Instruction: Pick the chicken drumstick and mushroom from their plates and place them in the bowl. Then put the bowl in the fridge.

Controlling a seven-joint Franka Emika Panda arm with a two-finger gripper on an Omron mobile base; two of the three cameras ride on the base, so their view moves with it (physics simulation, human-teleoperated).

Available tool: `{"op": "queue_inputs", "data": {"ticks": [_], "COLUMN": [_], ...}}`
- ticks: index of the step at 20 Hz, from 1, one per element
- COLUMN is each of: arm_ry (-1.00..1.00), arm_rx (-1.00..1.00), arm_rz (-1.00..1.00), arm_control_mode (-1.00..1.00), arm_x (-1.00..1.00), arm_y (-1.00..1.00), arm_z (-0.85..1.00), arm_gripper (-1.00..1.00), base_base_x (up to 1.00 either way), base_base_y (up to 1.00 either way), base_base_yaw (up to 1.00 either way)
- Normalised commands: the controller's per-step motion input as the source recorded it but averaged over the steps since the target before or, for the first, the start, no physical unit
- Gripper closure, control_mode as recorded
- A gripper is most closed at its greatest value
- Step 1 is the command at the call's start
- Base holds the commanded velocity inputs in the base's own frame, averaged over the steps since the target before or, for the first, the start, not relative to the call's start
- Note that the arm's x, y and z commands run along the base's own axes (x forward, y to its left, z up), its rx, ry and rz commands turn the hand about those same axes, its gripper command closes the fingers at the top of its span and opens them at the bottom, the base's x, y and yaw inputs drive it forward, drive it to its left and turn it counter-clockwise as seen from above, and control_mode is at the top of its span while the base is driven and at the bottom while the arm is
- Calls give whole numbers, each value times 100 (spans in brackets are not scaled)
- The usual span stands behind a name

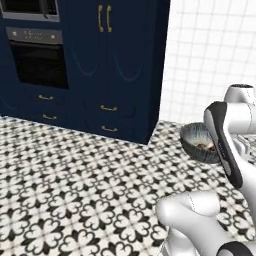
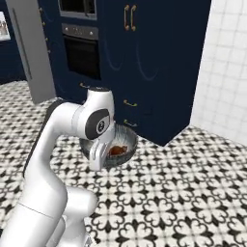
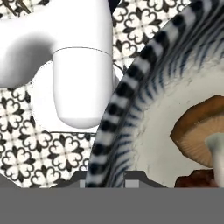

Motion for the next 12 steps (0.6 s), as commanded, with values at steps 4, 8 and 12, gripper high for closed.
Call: {"op": "queue_inputs", "data": {"ticks": [4, 8, 12], "arm_ry": [0, 0, 0], "arm_rx": [0, 0, 0], "arm_rz": [0, 0, 0], "arm_control_mode": [100, 100, 100], "arm_x": [0, 0, 0], "arm_y": [0, 0, 0], "arm_z": [0, 0, 0], "arm_gripper": [100, 100, 100], "base_base_x": [100, 100, 100], "base_base_y": [0, 0, 0], "base_base_yaw": [55, 64, 64]}}
